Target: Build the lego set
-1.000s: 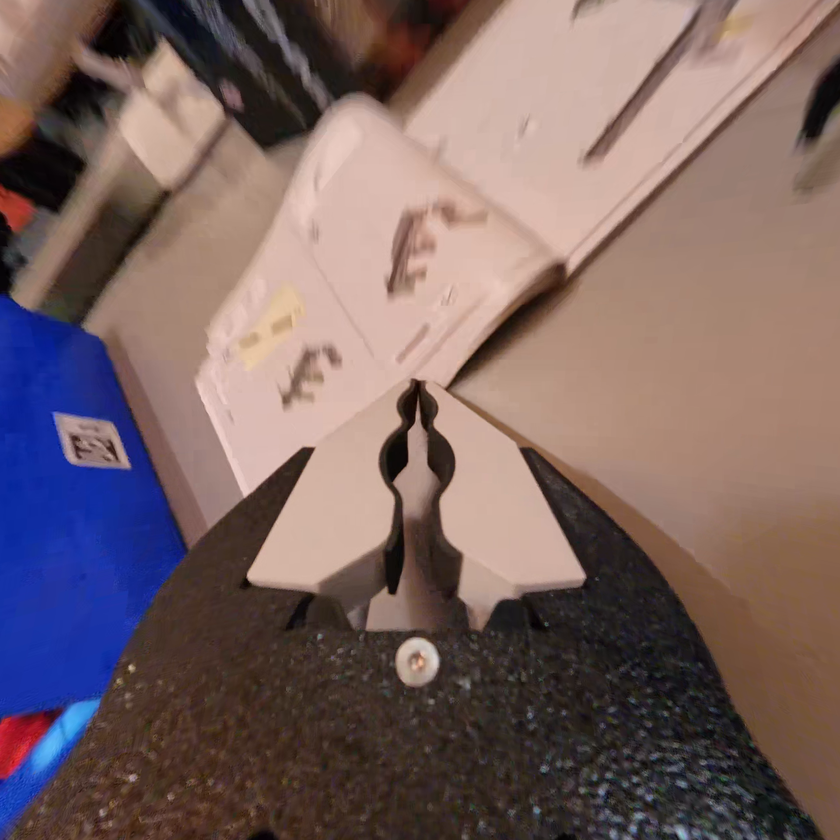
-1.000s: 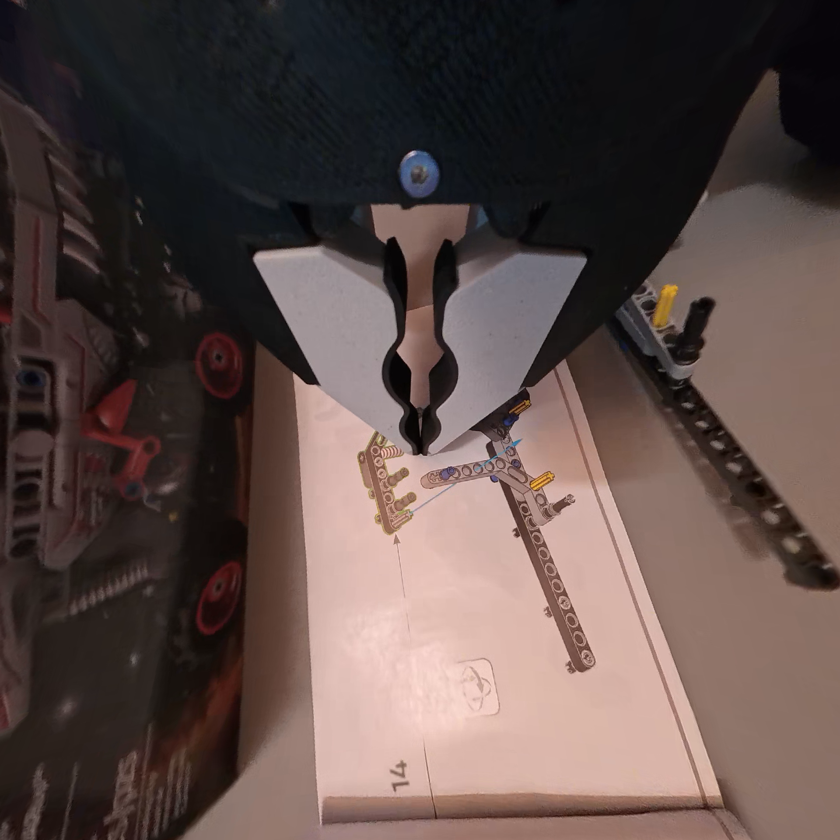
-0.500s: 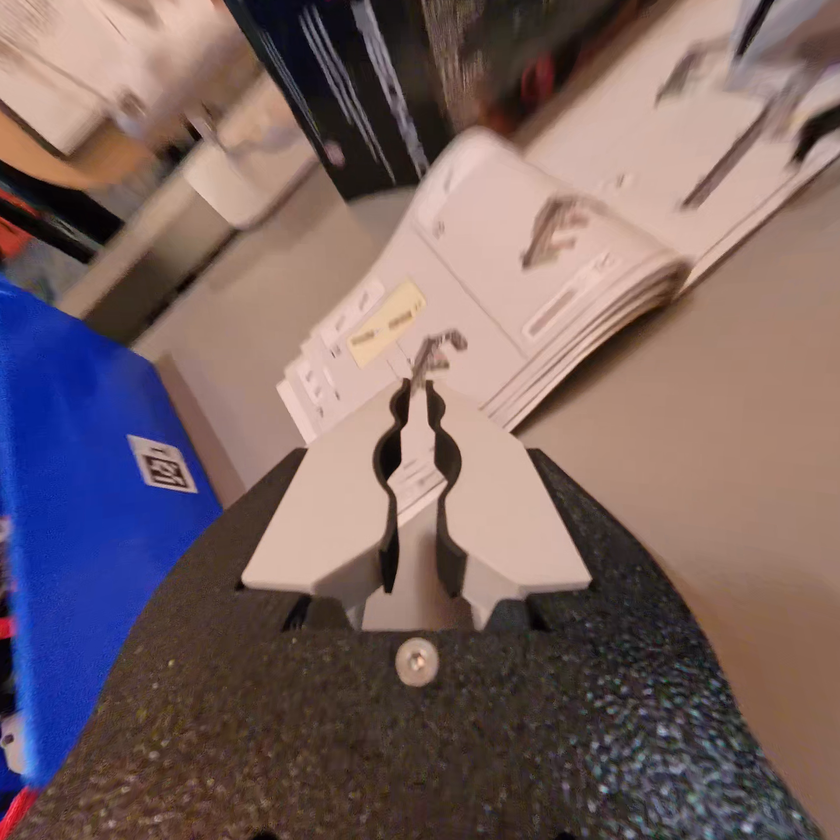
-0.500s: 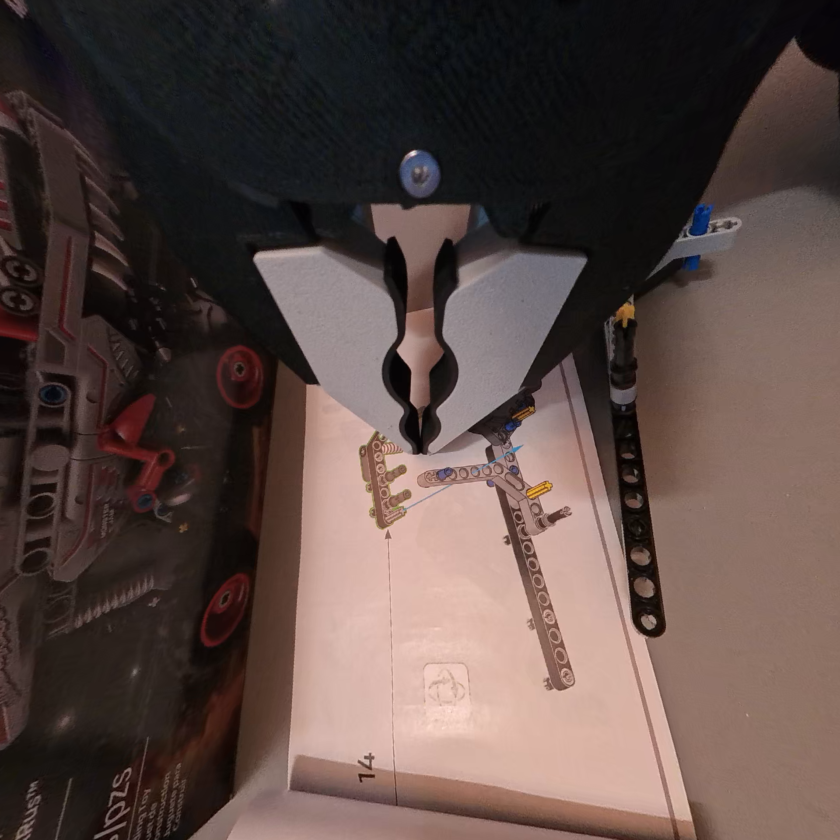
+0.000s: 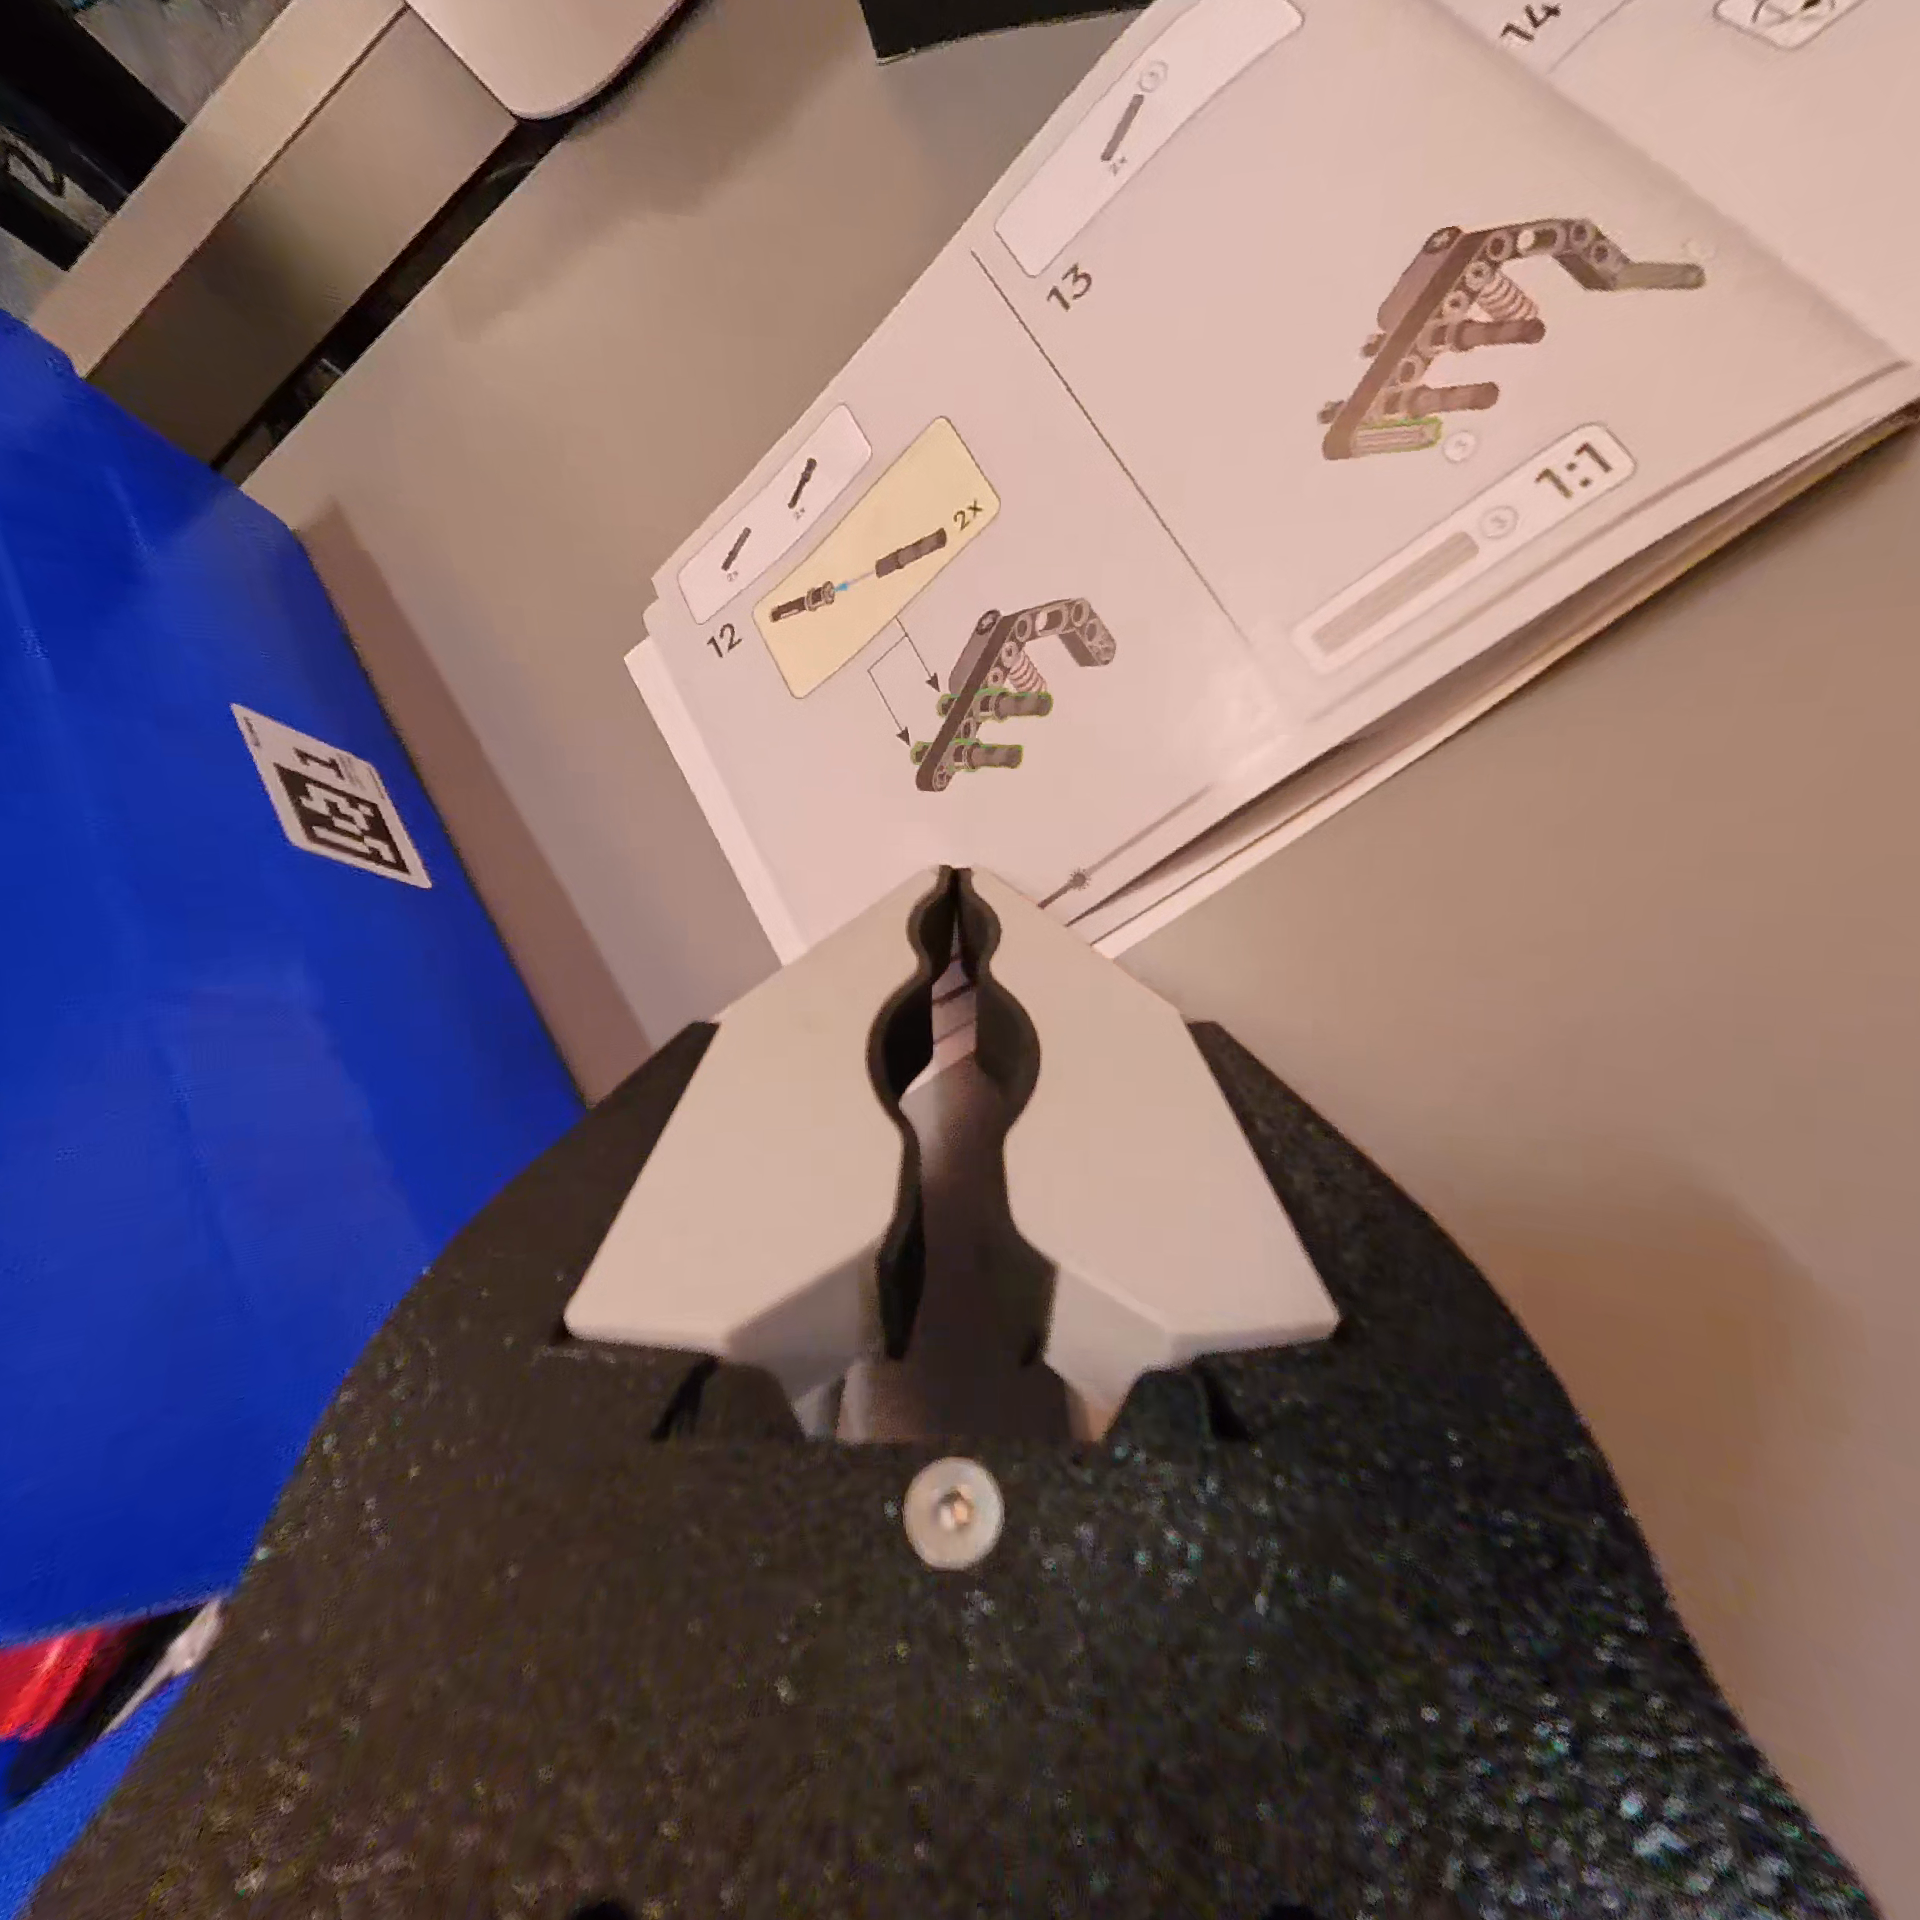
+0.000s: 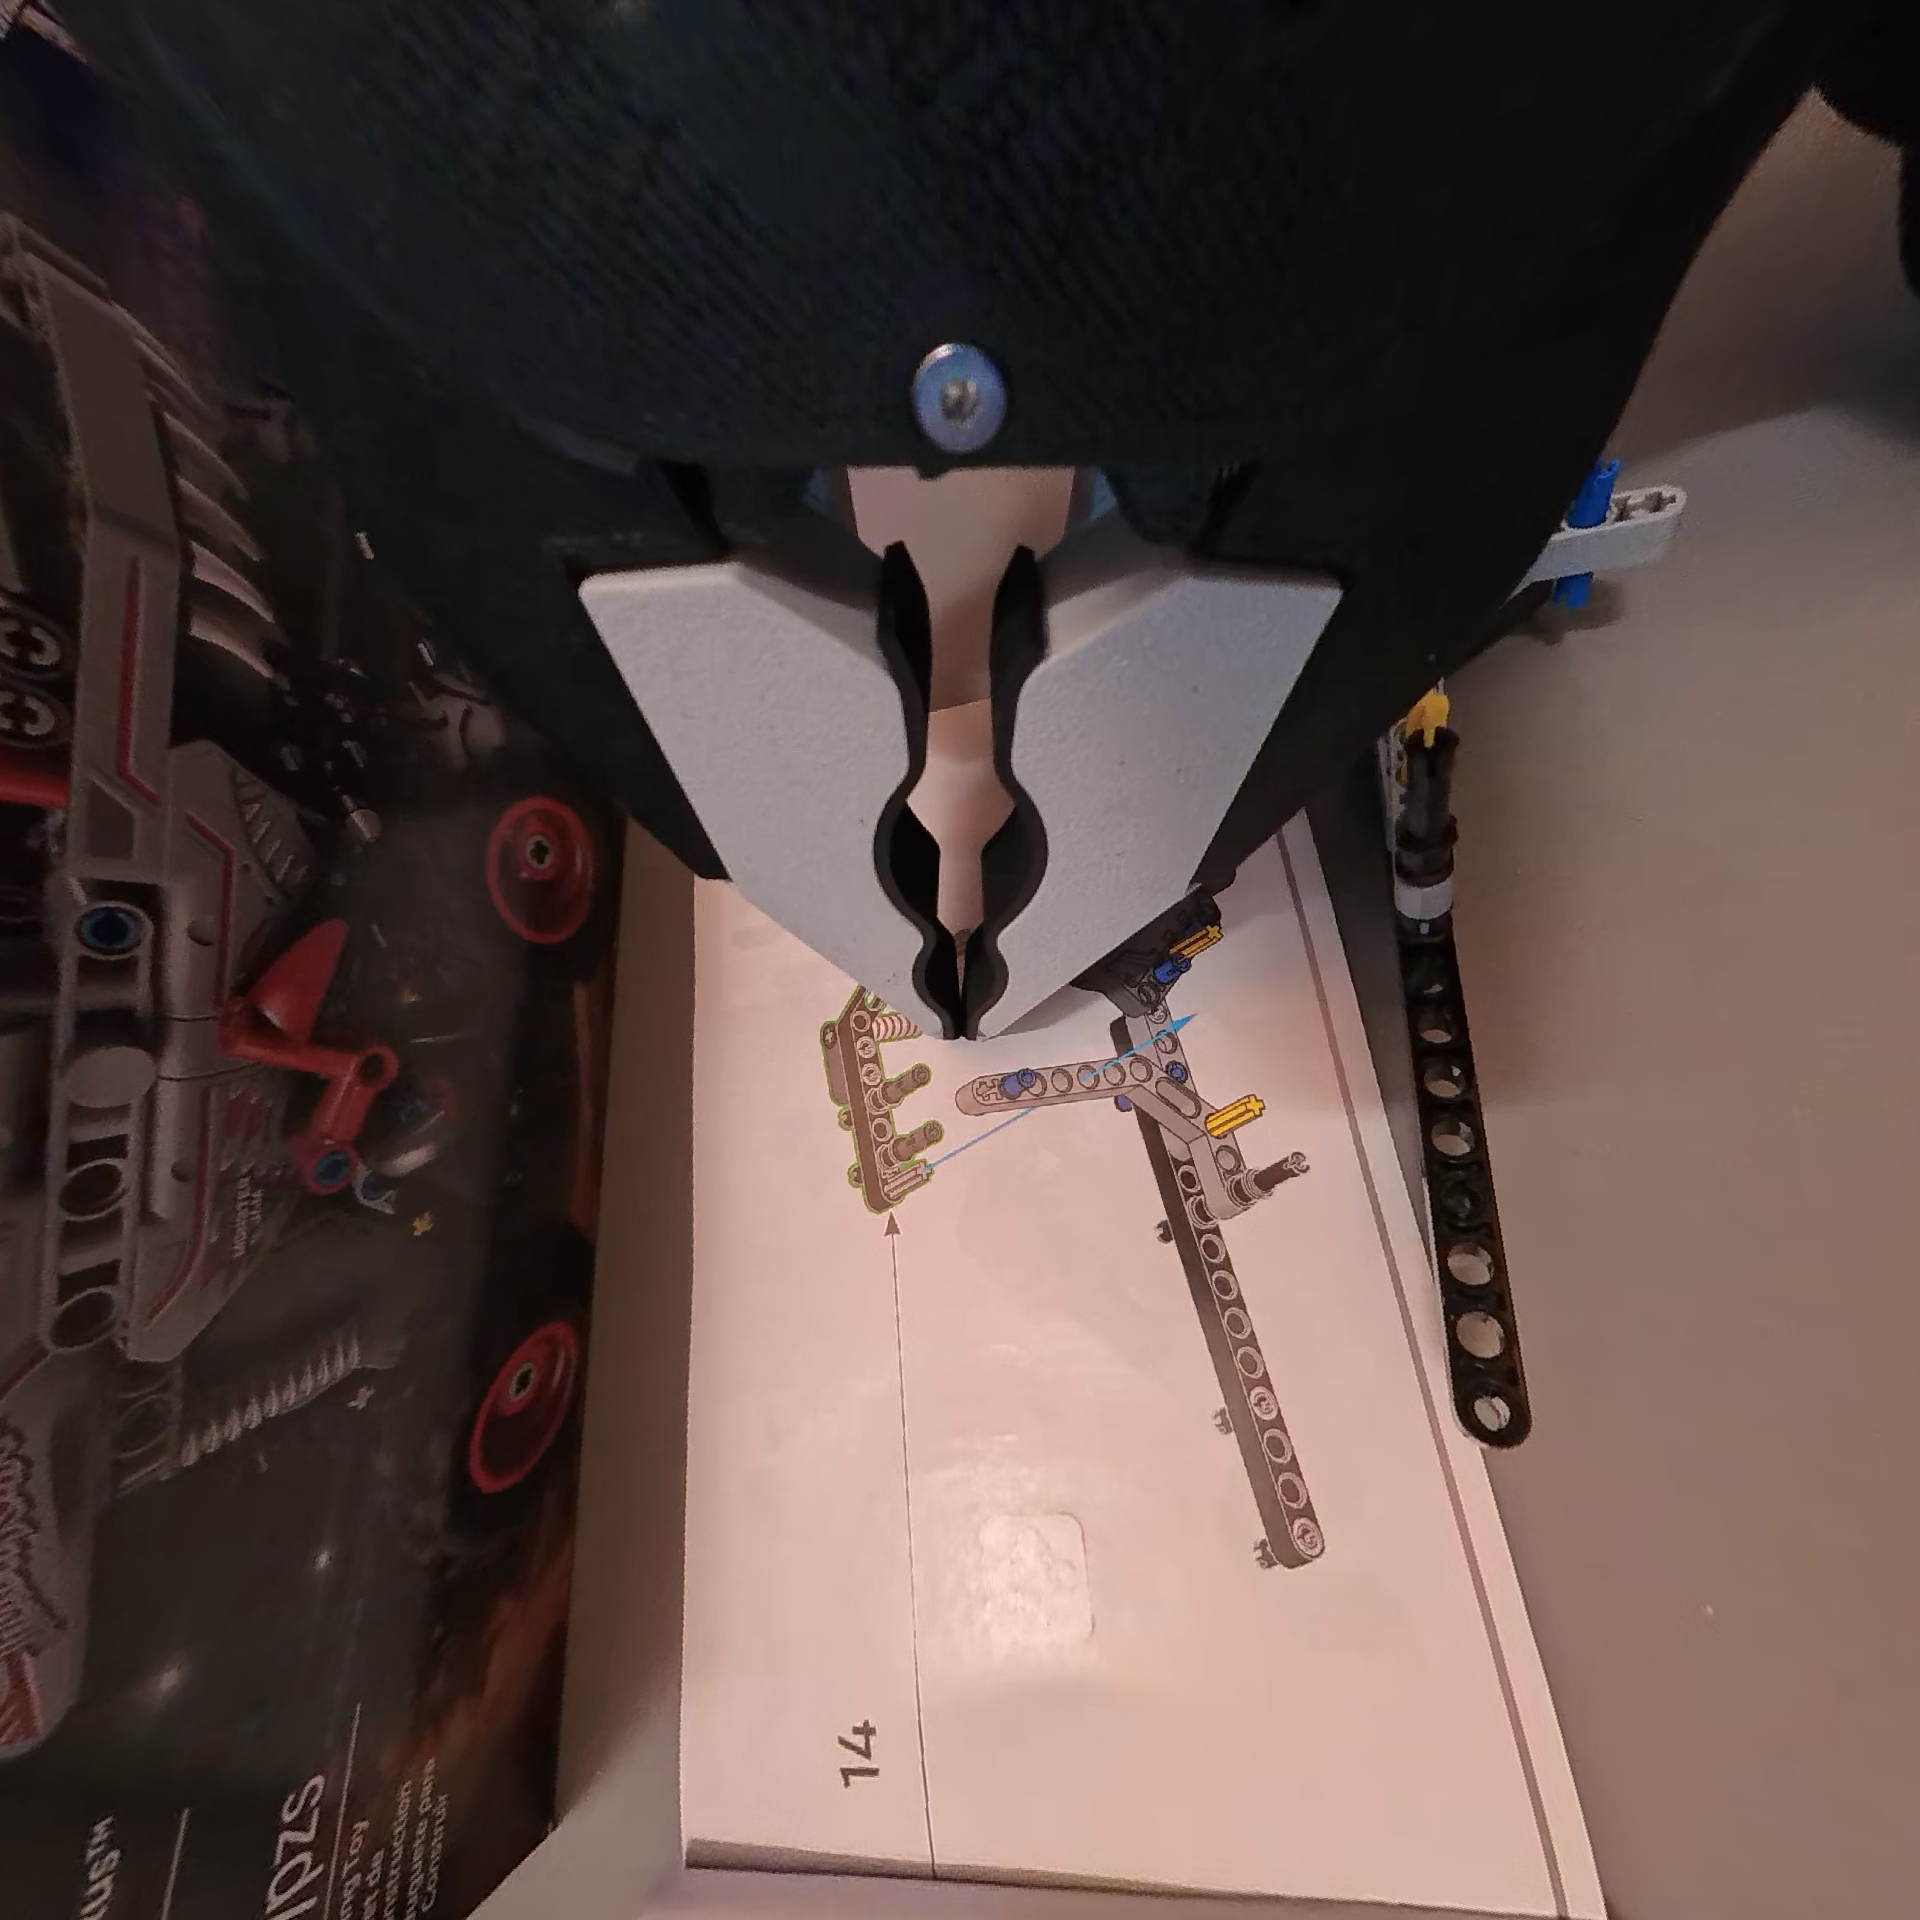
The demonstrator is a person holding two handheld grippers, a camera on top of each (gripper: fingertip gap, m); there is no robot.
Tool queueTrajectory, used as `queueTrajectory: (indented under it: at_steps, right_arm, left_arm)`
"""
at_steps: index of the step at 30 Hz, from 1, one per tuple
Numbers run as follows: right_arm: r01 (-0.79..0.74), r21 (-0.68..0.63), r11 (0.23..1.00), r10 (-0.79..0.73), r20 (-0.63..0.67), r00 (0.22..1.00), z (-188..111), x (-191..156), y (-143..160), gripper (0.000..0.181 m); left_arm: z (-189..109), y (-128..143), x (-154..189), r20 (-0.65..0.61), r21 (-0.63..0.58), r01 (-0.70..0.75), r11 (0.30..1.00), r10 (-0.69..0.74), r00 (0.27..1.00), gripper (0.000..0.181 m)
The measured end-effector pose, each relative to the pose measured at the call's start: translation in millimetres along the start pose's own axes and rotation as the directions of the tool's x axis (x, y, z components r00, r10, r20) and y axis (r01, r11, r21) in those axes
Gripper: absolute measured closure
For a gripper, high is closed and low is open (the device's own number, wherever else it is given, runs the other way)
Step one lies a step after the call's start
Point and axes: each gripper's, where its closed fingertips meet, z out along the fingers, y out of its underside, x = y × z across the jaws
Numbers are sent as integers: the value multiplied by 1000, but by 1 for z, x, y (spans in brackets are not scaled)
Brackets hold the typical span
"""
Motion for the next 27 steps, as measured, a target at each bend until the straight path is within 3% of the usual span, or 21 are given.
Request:
queueTrajectory:
  at_steps: [4,9,12,17,22,27]
  right_arm:
    - [-36,14,999,37,-42,998,-16,5,5,167]
    - [-279,282,918,317,-100,943,-97,-2,-8,144]
    - [-361,296,884,428,-205,880,-116,-25,12,136]
    - [-497,322,806,580,-260,772,-85,-69,49,122]
    - [-696,362,620,764,-75,641,-49,-79,66,106]
    - [-645,364,672,716,-101,690,-42,-84,70,115]
  left_arm:
    - [0,-1,-3,44,43,5,999,-7,999,174]
    - [0,-3,-8,56,77,24,997,-28,998,163]
    - [-4,-8,-8,59,110,14,994,-21,998,162]
    - [-12,-20,-8,71,171,-1,985,-11,997,161]
    - [-10,-19,-1,48,166,-26,986,18,999,158]
    - [-13,-24,1,49,195,-50,979,41,998,158]
